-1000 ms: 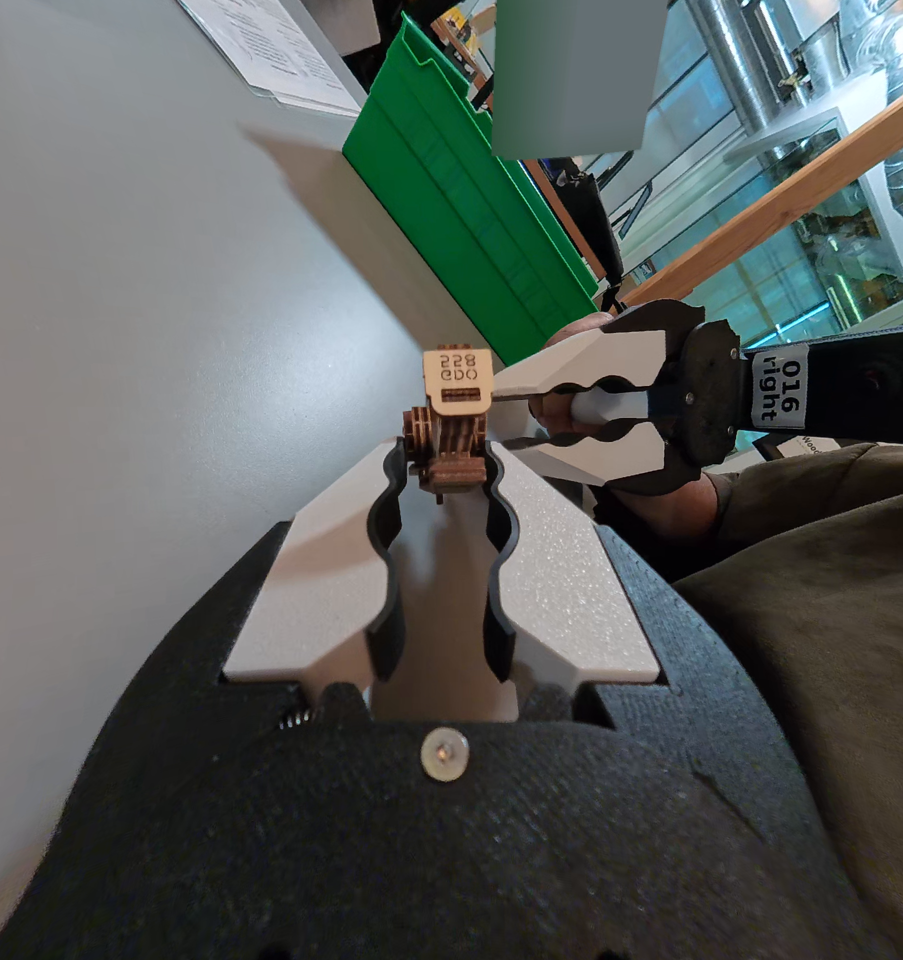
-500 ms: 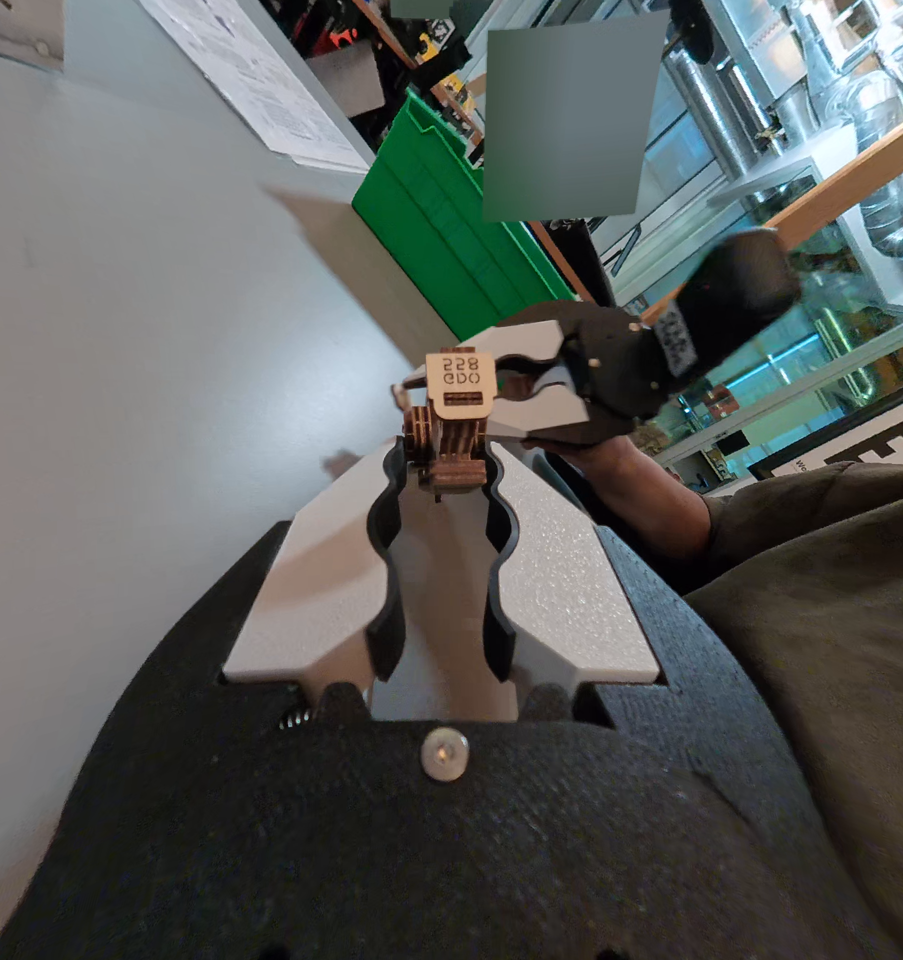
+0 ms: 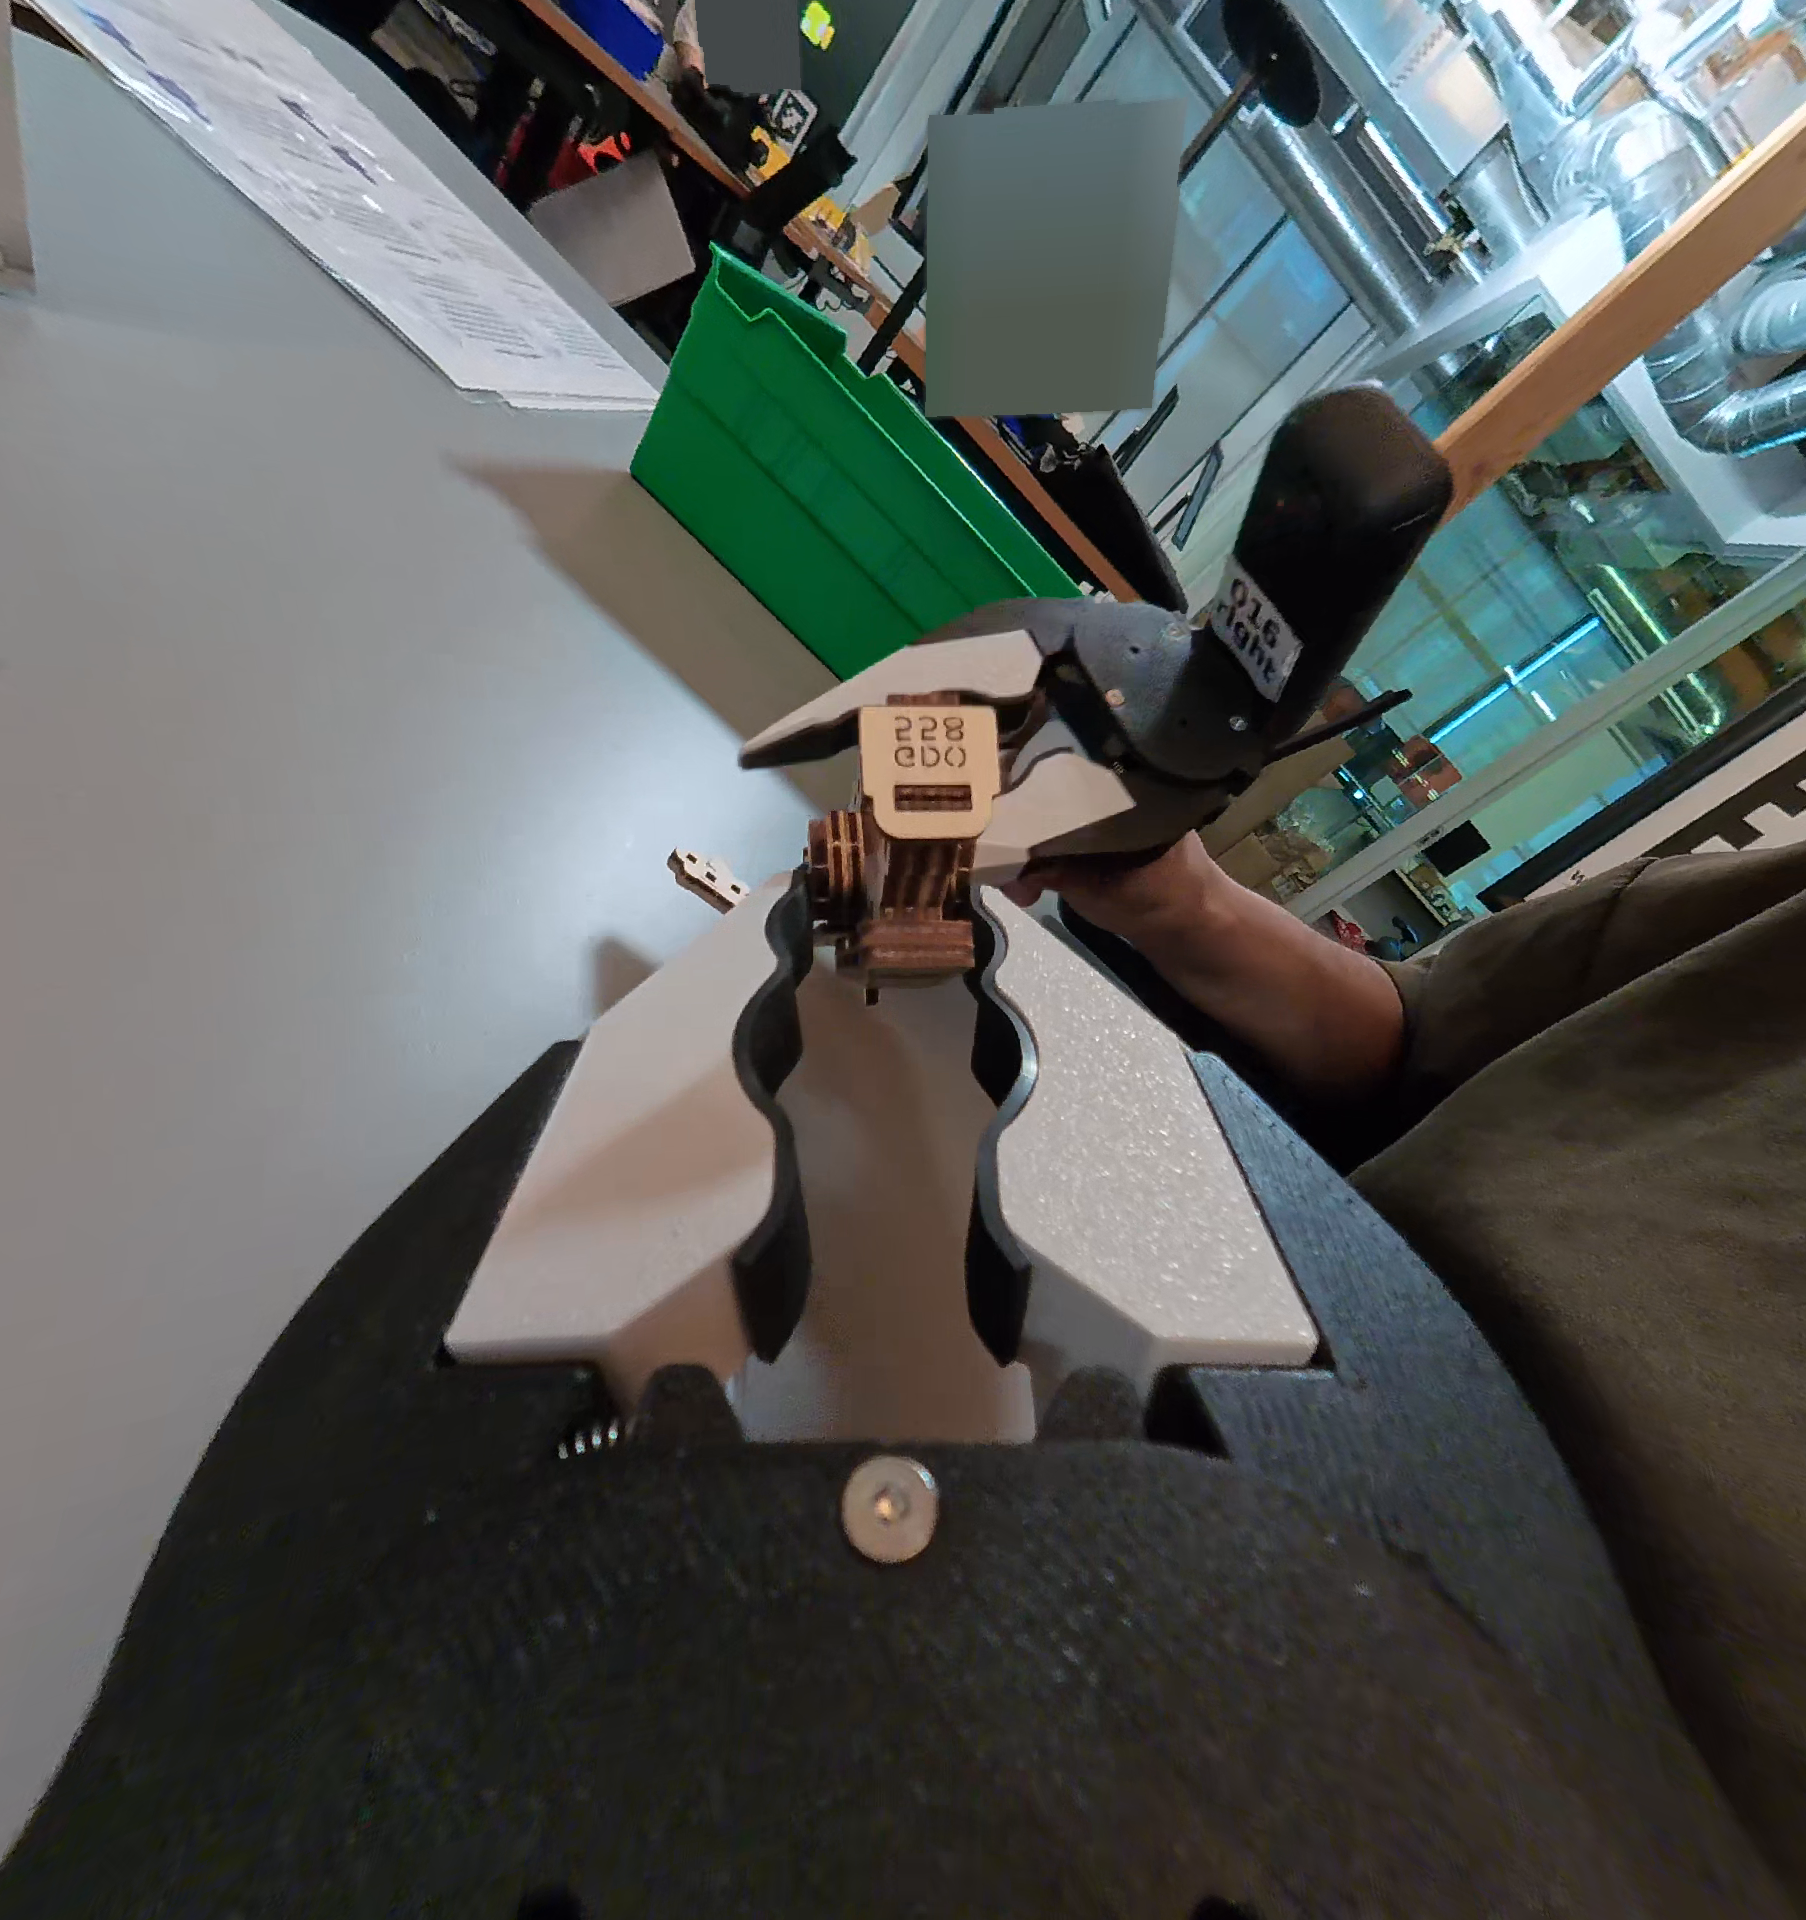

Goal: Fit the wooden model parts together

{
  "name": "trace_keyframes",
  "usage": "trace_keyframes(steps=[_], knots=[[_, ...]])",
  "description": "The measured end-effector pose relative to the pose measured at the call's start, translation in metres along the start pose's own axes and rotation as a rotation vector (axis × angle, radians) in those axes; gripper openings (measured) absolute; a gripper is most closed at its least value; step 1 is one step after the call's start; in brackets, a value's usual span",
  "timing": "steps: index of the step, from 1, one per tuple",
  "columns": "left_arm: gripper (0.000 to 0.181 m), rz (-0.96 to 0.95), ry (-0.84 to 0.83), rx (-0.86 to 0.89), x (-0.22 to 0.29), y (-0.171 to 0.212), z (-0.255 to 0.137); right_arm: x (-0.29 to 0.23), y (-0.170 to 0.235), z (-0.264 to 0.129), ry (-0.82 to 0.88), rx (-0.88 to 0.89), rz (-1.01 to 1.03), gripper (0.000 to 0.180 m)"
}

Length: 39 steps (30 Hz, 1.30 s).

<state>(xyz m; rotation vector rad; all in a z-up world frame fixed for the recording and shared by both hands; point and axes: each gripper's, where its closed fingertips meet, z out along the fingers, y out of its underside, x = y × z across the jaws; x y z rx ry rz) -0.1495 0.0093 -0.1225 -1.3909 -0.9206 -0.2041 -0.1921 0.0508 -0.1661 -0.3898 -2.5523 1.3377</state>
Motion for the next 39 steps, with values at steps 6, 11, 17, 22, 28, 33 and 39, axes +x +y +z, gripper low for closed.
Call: trace_keyframes(steps=[6, 11, 17, 22, 28, 33, 39], knots=[[0.024, -0.009, 0.033, 0.006, 0.005, -0.001, 0.001, -0.025, -0.040, -0.018, -0.216, 0.256, 0.157, 0.034], [0.024, -0.035, 0.099, 0.024, 0.014, -0.003, 0.001, -0.033, -0.051, -0.025, -0.423, 0.335, 0.396, 0.027], [0.024, -0.037, 0.182, 0.045, 0.028, -0.006, 0.001, -0.041, -0.056, -0.030, -0.578, 0.366, 0.530, 0.022], [0.024, -0.023, 0.222, 0.042, 0.035, -0.006, 0.000, -0.052, -0.061, -0.036, -0.676, 0.377, 0.542, 0.009], [0.056, -0.077, 0.053, 0.032, 0.004, -0.006, 0.000, -0.032, -0.055, -0.038, -0.532, 0.366, 0.439, 0.008], [0.074, -0.021, -0.200, 0.087, -0.033, -0.018, -0.017, -0.019, -0.030, -0.022, -0.357, 0.220, 0.286, 0.007], [0.078, 0.036, -0.344, 0.099, -0.050, -0.023, -0.028, -0.033, -0.012, -0.005, -0.269, 0.120, 0.002, 0.007]])
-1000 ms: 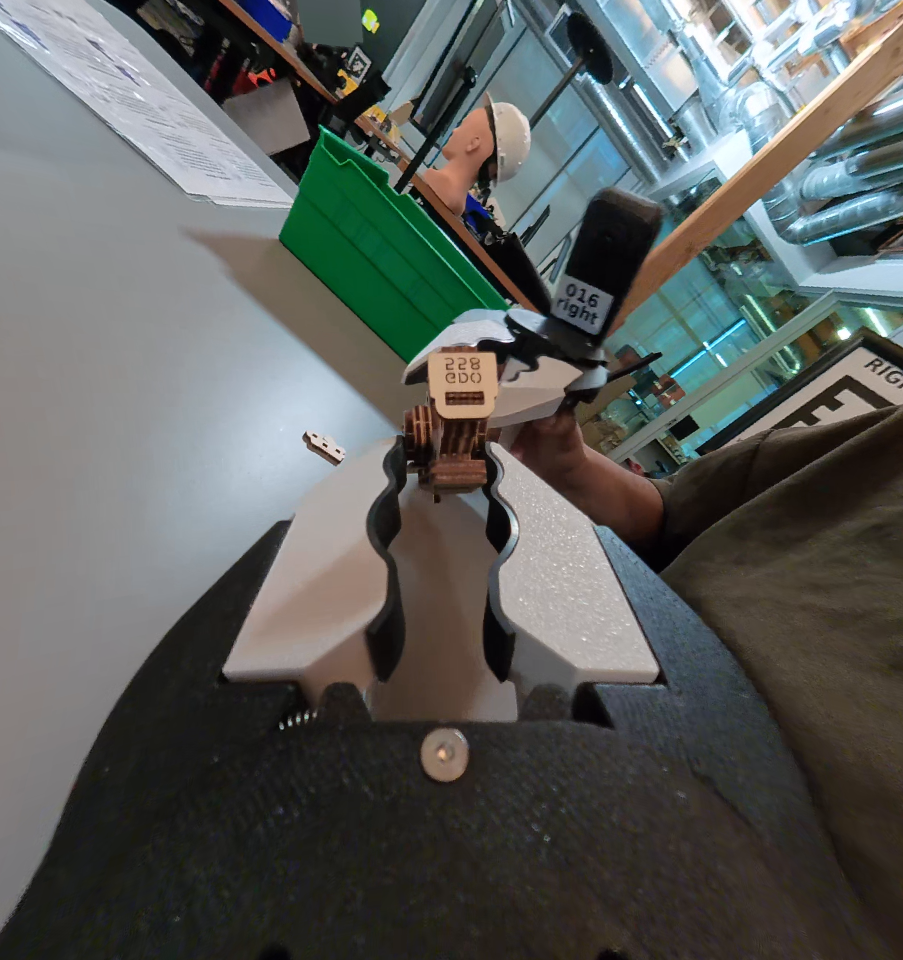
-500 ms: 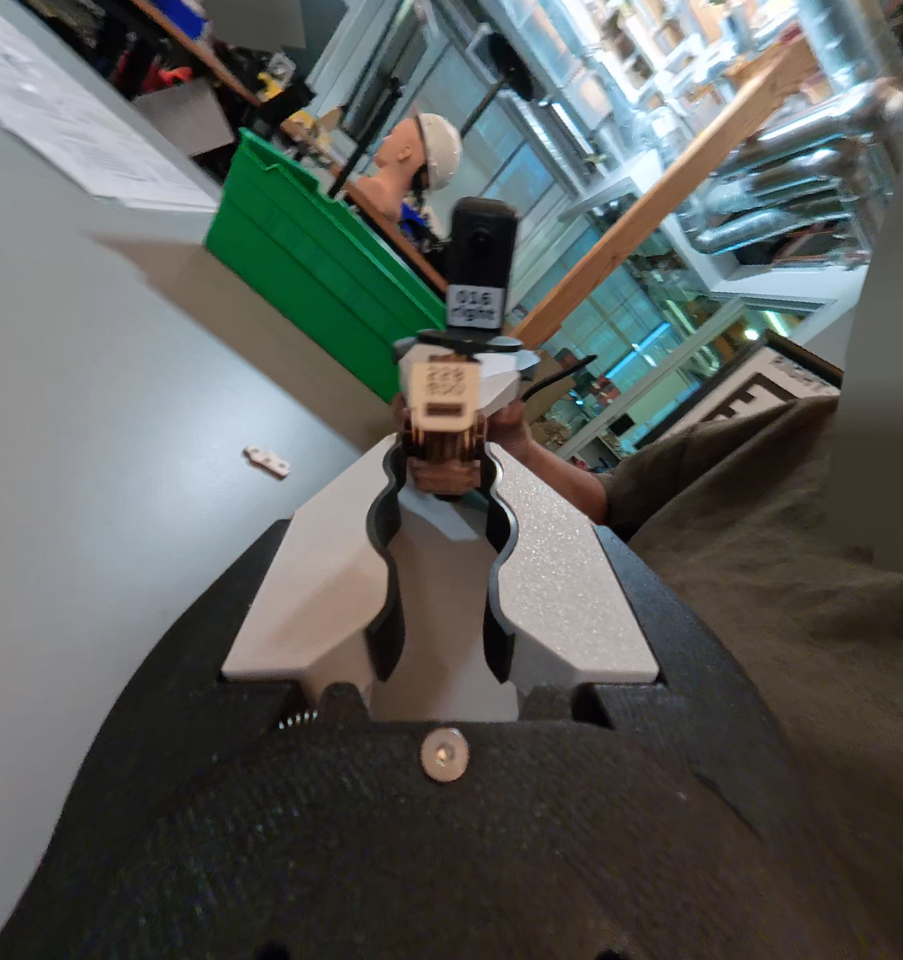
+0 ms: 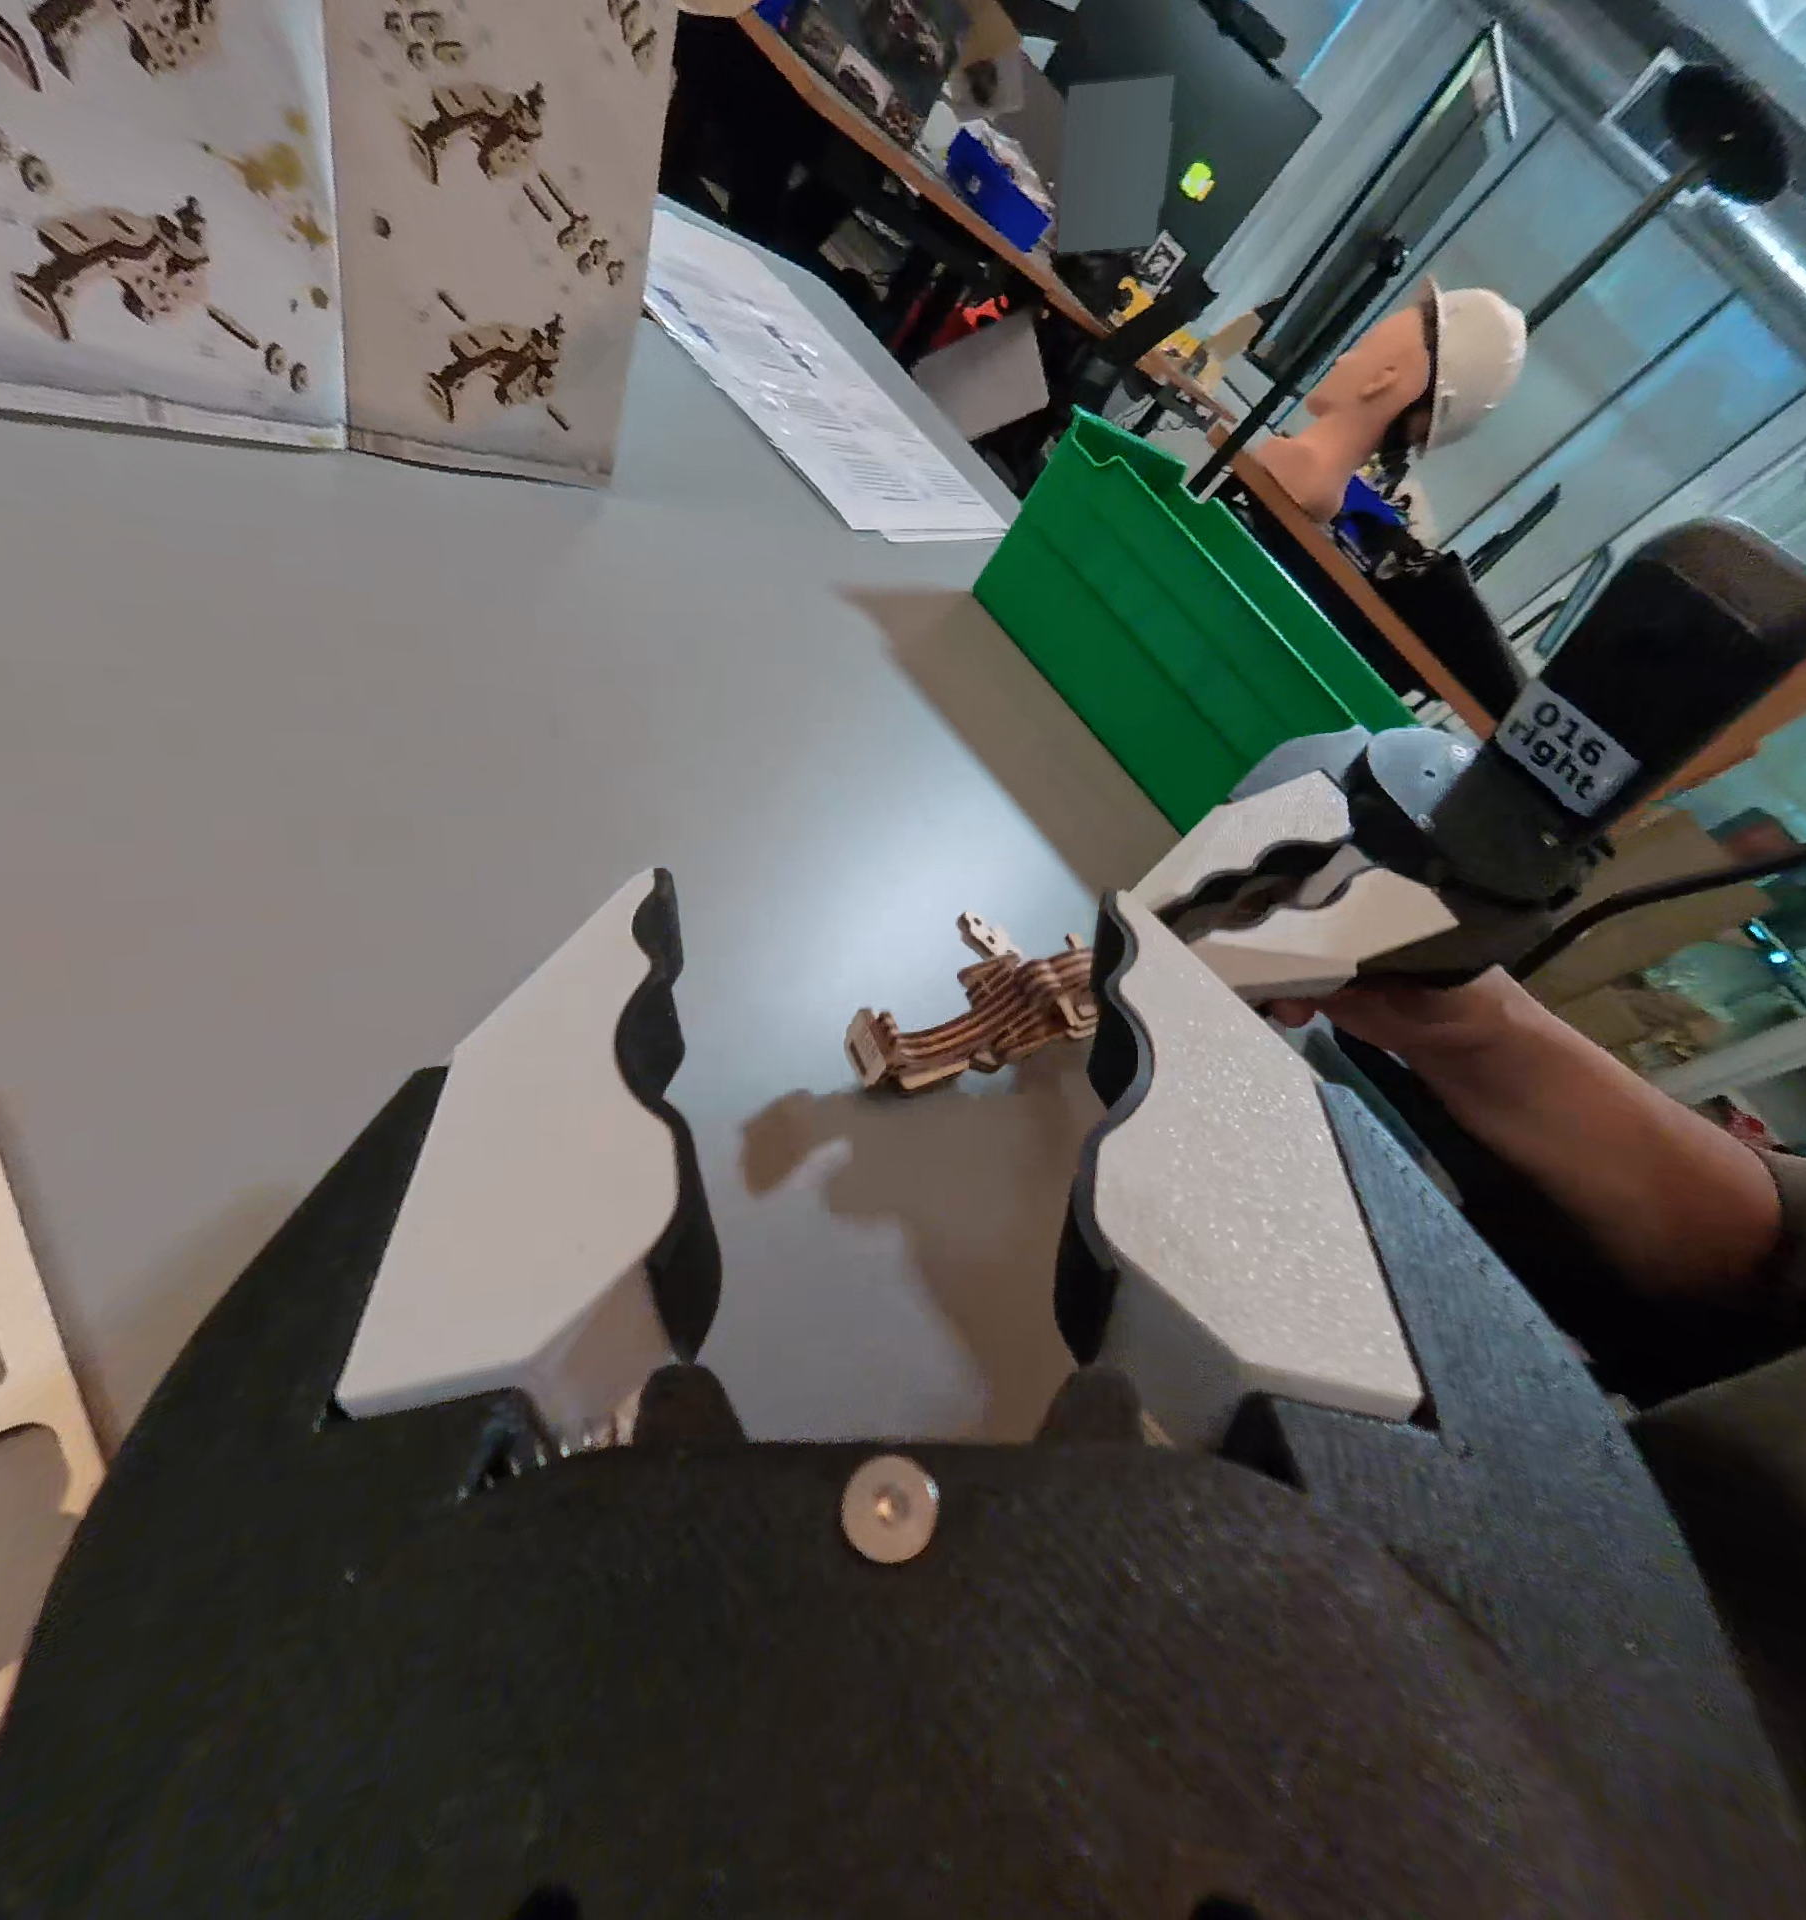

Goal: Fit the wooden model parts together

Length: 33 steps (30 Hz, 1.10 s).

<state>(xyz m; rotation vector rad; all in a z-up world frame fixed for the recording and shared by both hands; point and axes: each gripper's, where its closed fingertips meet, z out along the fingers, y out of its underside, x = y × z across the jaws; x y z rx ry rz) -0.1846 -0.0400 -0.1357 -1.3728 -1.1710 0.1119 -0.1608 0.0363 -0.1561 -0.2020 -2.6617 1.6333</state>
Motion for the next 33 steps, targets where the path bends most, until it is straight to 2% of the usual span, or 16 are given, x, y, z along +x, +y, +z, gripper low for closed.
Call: trace_keyframes(steps=[3, 12, 18, 22, 26, 29, 33], knots=[[0.078, 0.014, -0.013, -0.005, -0.001, 0.000, 0.000, -0.003, 0.006, 0.005, 0.010, -0.035, -0.064, 0.007], [0.077, 0.013, -0.020, -0.006, -0.004, 0.000, 0.000, 0.001, 0.007, 0.001, 0.004, -0.024, -0.013, 0.014], [0.079, 0.049, -0.059, -0.020, -0.009, 0.000, -0.001, 0.035, -0.009, -0.018, 0.139, 0.086, 0.088, 0.042], [0.094, 0.173, -0.201, -0.093, -0.029, 0.006, 0.001, 0.090, 0.021, -0.038, 0.383, -0.008, 0.208, 0.056], [0.113, 0.272, -0.364, -0.148, -0.052, 0.007, -0.002, 0.110, 0.047, -0.044, 0.508, -0.139, 0.200, 0.073], [0.123, 0.219, -0.404, -0.140, -0.062, 0.005, -0.004, 0.116, 0.047, -0.047, 0.589, -0.173, 0.131, 0.085], [0.138, 0.132, -0.460, -0.200, -0.081, 0.006, -0.002, 0.130, 0.060, -0.053, 0.700, -0.234, 0.122, 0.083]])
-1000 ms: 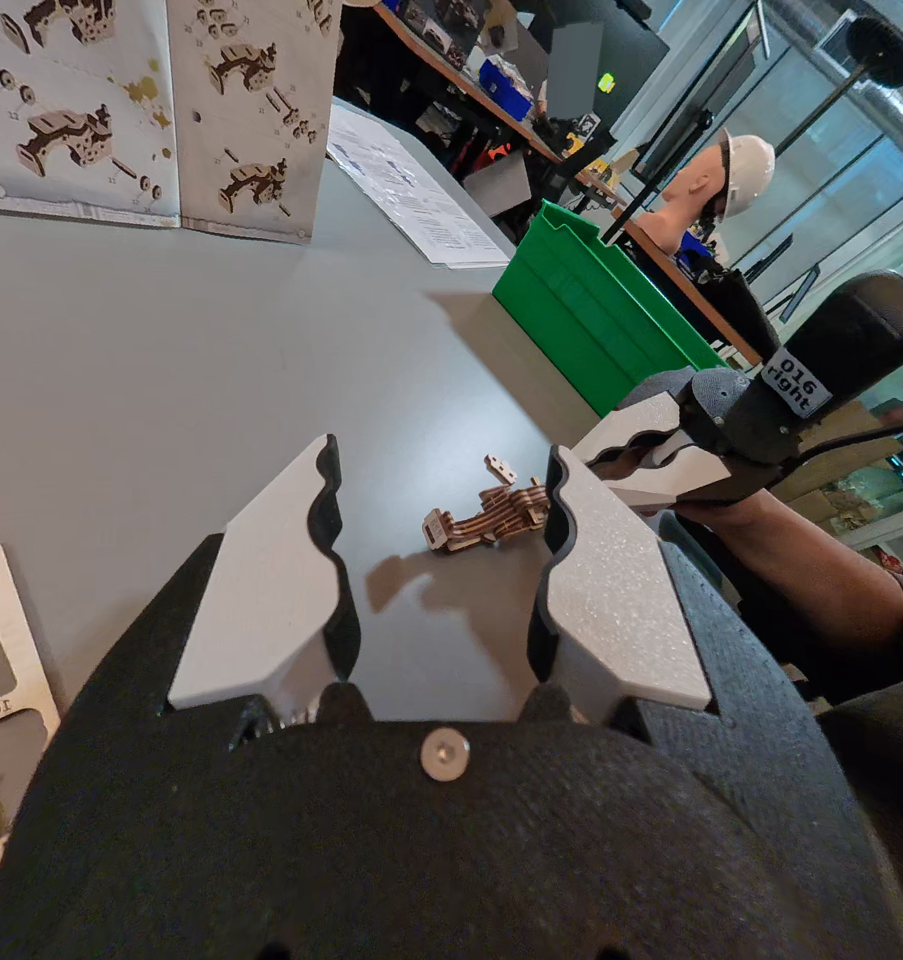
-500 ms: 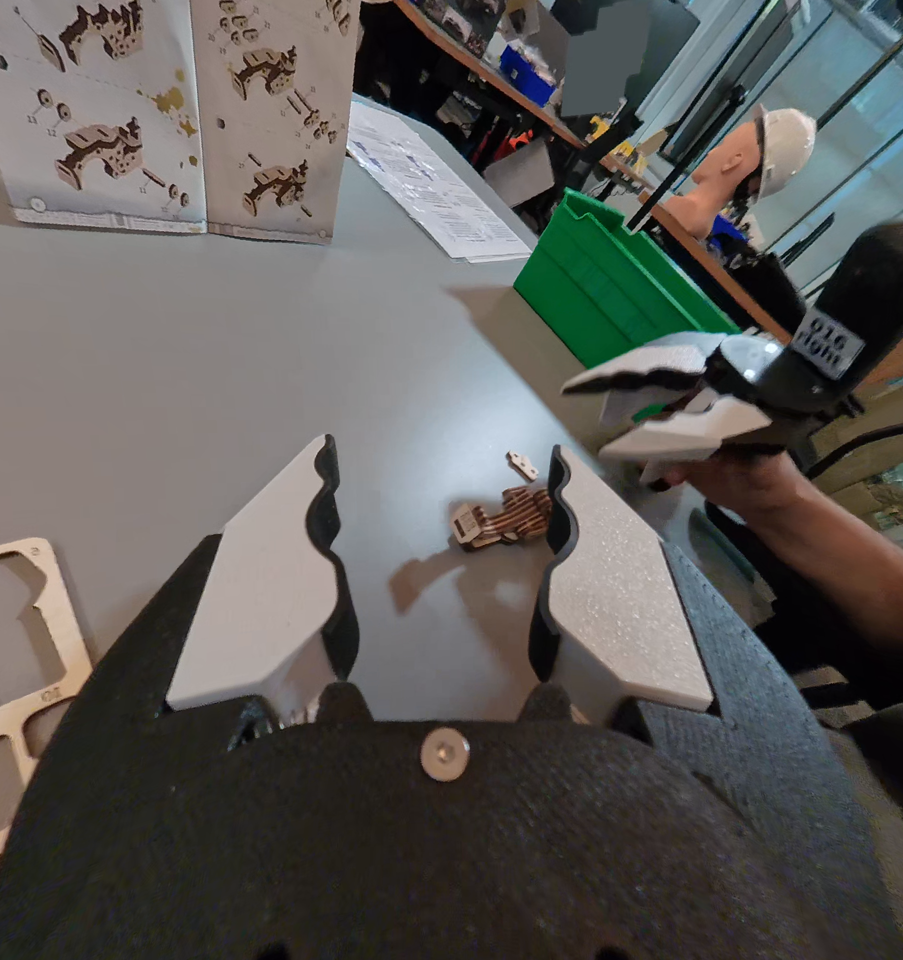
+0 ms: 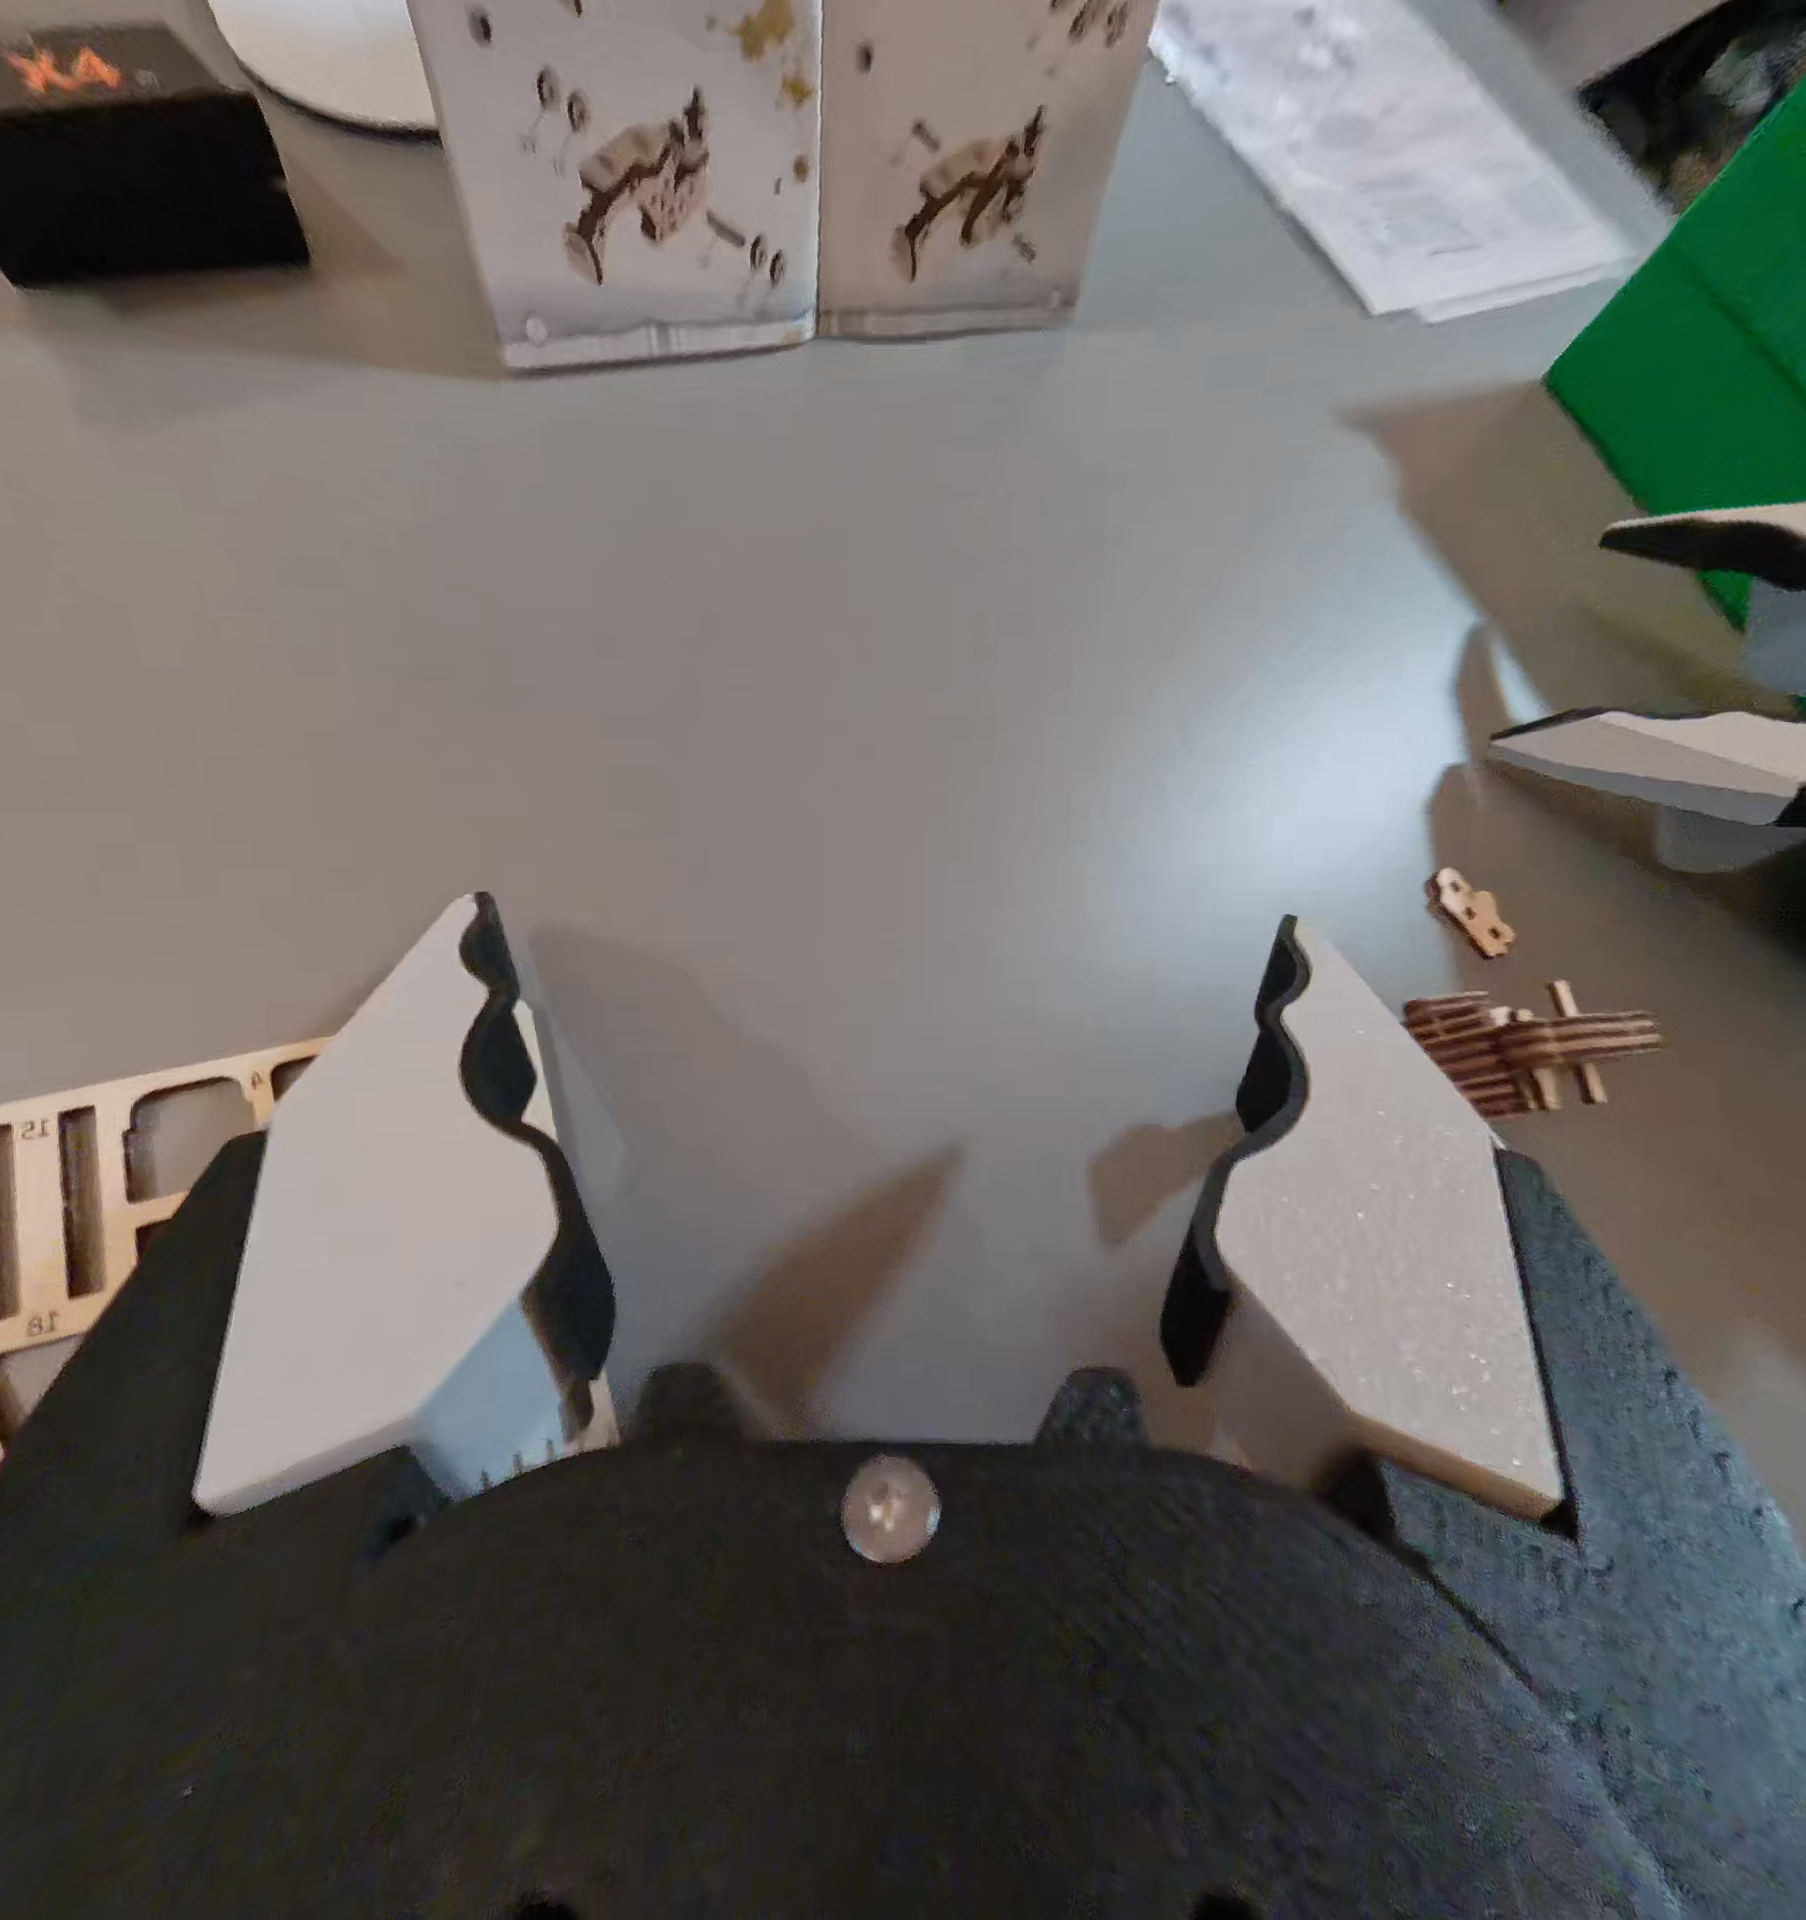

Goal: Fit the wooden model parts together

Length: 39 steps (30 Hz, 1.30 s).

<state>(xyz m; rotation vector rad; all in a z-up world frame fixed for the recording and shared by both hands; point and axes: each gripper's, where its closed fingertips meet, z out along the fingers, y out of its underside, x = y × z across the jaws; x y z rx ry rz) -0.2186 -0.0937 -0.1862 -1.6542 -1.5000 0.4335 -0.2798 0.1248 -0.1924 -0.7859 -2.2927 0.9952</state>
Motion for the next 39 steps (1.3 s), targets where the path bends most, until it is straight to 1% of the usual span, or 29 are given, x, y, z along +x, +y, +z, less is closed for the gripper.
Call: trace_keyframes(steps=[2, 3, 5, 7, 9, 13, 26, 31, 35, 39], knots=[[0.138, 0.020, -0.020, -0.036, -0.003, 0.000, 0.005, -0.003, 0.005, 0.003, -0.039, -0.031, 0.054, 0.088], [0.138, 0.026, -0.024, -0.026, -0.003, -0.005, 0.006, -0.002, 0.003, 0.003, -0.050, -0.027, 0.084, 0.091], [0.137, 0.034, -0.019, 0.011, -0.002, -0.017, 0.007, 0.001, 0.003, 0.003, -0.055, -0.021, 0.121, 0.091], [0.138, 0.044, -0.038, 0.011, -0.008, -0.025, 0.012, 0.005, 0.007, 0.003, -0.044, -0.038, 0.141, 0.093], [0.139, 0.043, -0.080, -0.028, -0.022, -0.026, 0.023, 0.007, 0.012, 0.006, -0.043, -0.070, 0.158, 0.099], [0.139, 0.055, -0.108, -0.057, -0.032, -0.028, 0.037, 0.008, 0.015, 0.008, -0.056, -0.088, 0.194, 0.104], [0.138, 0.121, -0.164, -0.143, -0.034, -0.015, 0.047, 0.008, 0.016, 0.009, -0.075, -0.099, 0.220, 0.105], [0.129, 0.104, -0.146, -0.122, -0.033, -0.017, 0.045, 0.008, 0.016, 0.009, -0.075, -0.099, 0.220, 0.105], [0.128, 0.093, -0.136, -0.113, -0.033, -0.018, 0.044, 0.008, 0.016, 0.009, -0.076, -0.099, 0.220, 0.105], [0.129, 0.139, -0.175, -0.145, -0.034, -0.014, 0.047, 0.008, 0.016, 0.009, -0.075, -0.099, 0.220, 0.105]])
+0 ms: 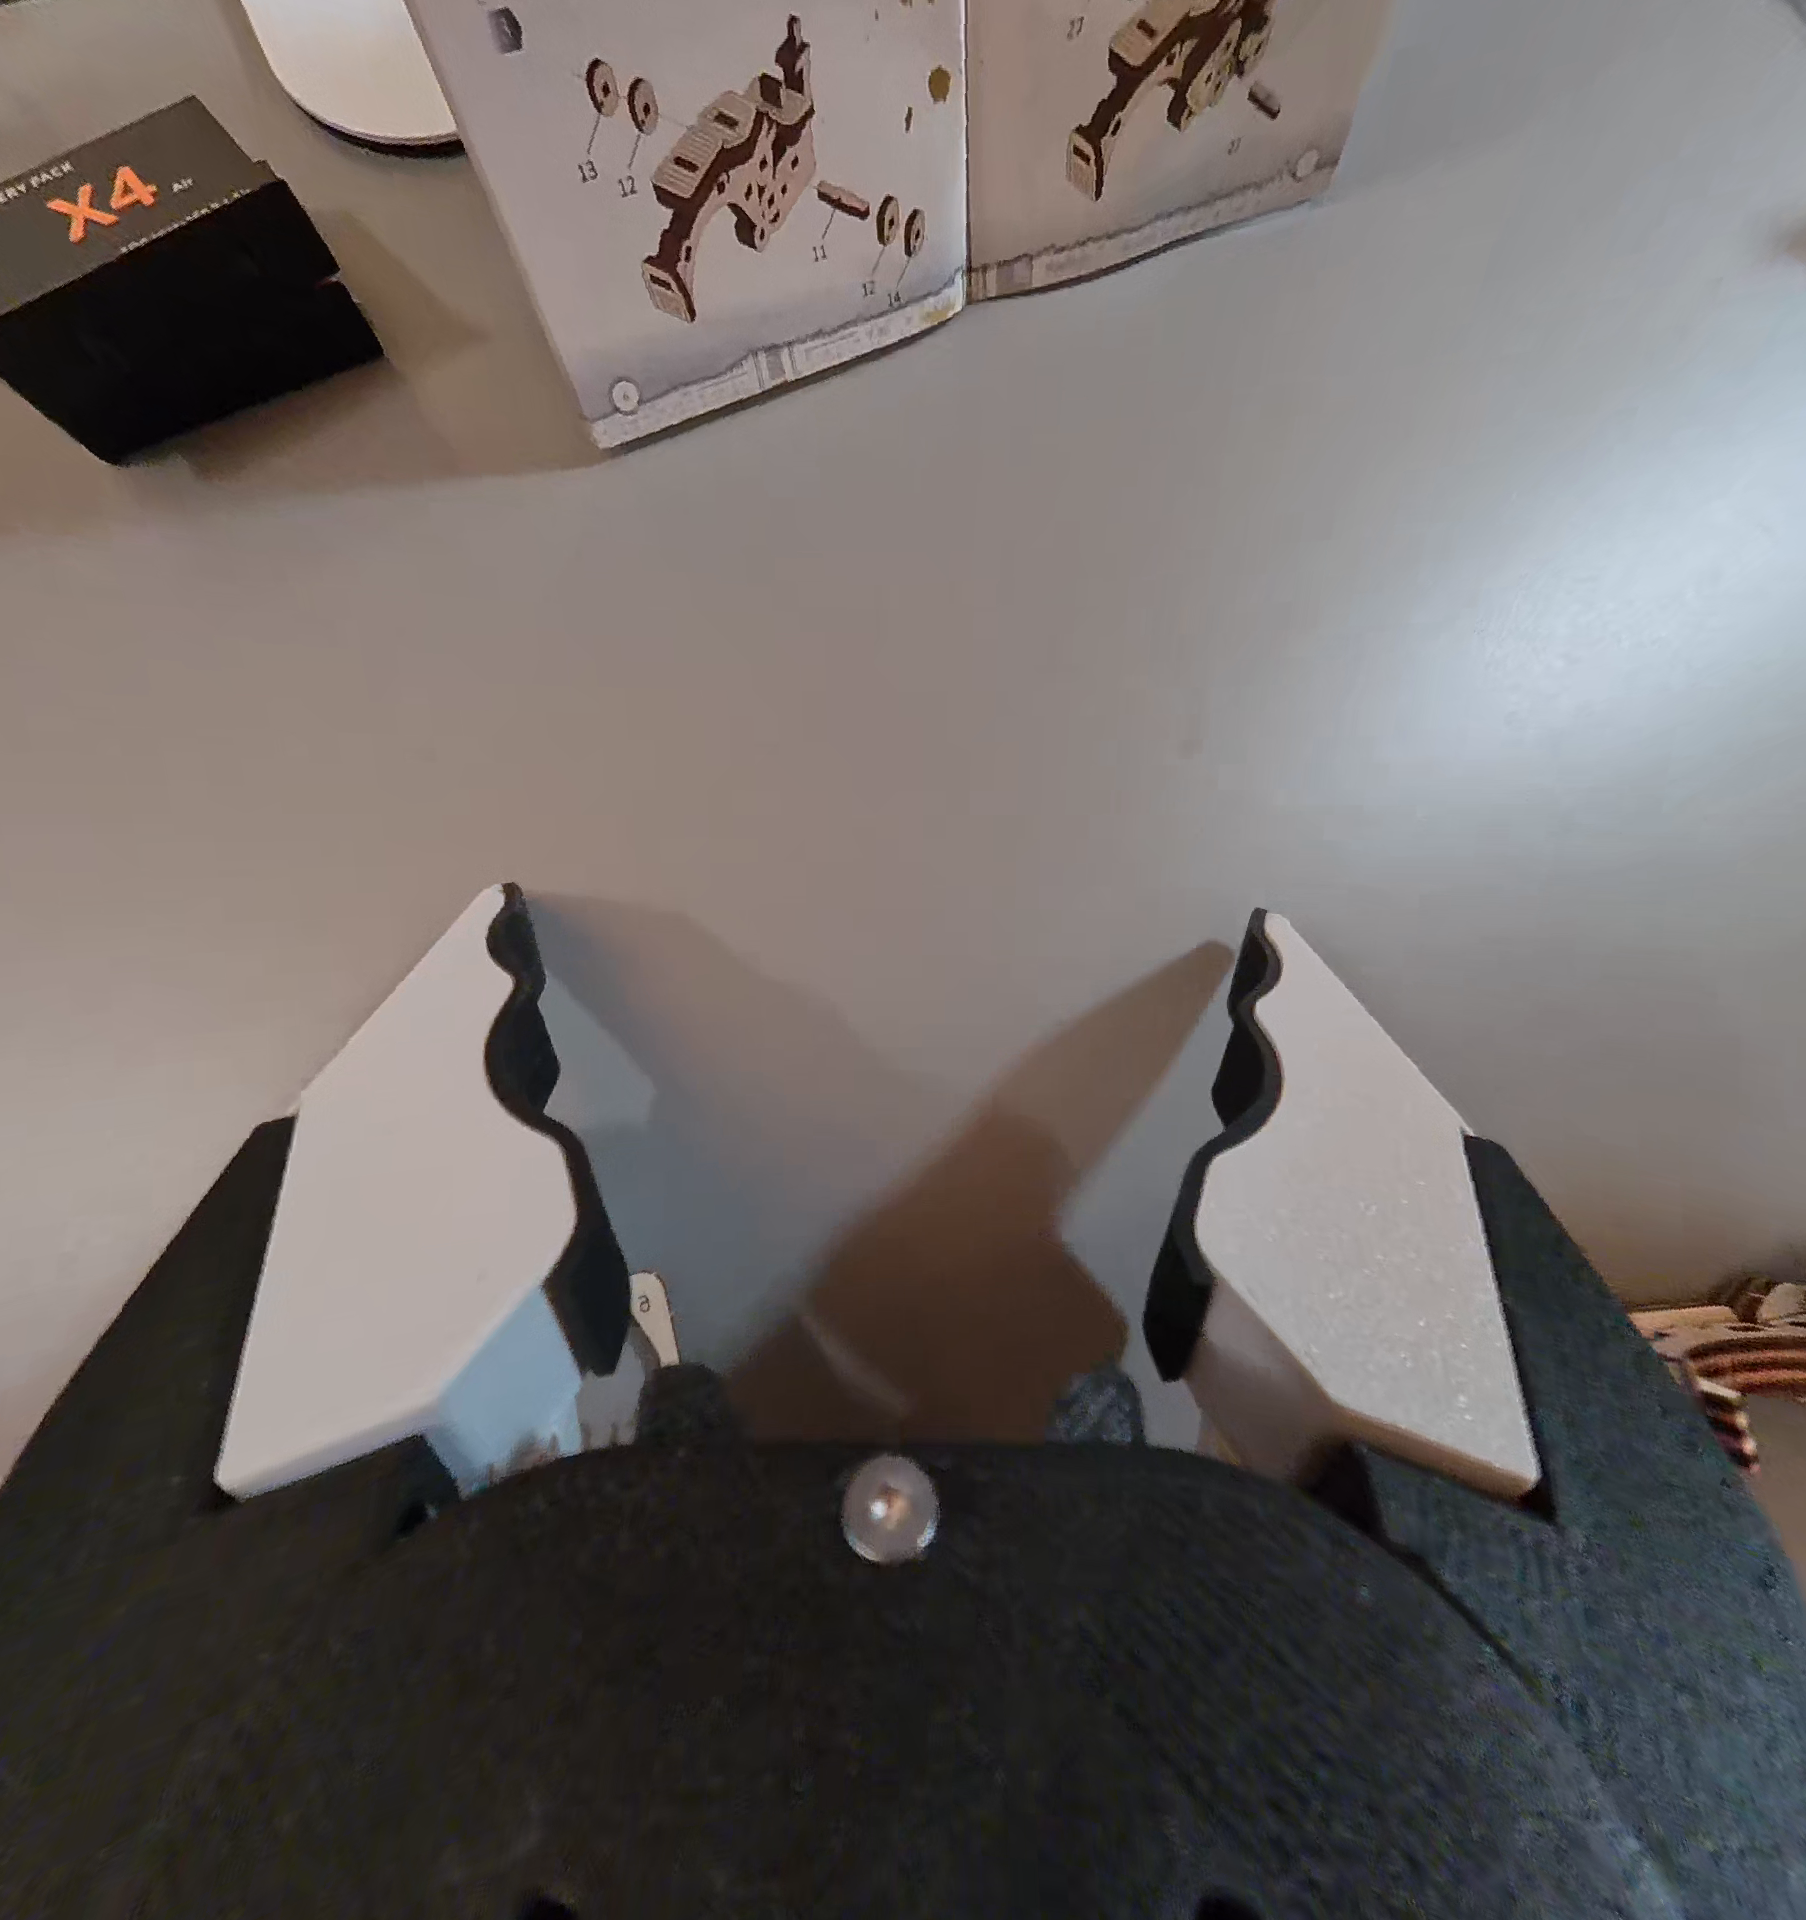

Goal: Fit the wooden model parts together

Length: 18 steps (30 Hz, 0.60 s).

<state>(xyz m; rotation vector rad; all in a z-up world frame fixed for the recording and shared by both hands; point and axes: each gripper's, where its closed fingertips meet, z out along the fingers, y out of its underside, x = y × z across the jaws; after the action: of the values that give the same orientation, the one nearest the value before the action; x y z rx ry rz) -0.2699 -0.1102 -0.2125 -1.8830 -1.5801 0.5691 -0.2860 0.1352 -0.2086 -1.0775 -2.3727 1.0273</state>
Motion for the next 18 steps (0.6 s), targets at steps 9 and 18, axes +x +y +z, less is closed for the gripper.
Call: trace_keyframes(steps=[9, 18], knots=[[0.124, 0.007, -0.037, -0.008, -0.0065, -0.0021, 0.0036, 0.0002, 0.0003, -0.0002, 0.001, -0.001, 0.001, 0.106], [0.128, 0.031, -0.053, -0.021, -0.0076, 0.0007, 0.0031, 0.0002, 0.0005, -0.0004, 0.001, -0.001, 0.001, 0.106]])
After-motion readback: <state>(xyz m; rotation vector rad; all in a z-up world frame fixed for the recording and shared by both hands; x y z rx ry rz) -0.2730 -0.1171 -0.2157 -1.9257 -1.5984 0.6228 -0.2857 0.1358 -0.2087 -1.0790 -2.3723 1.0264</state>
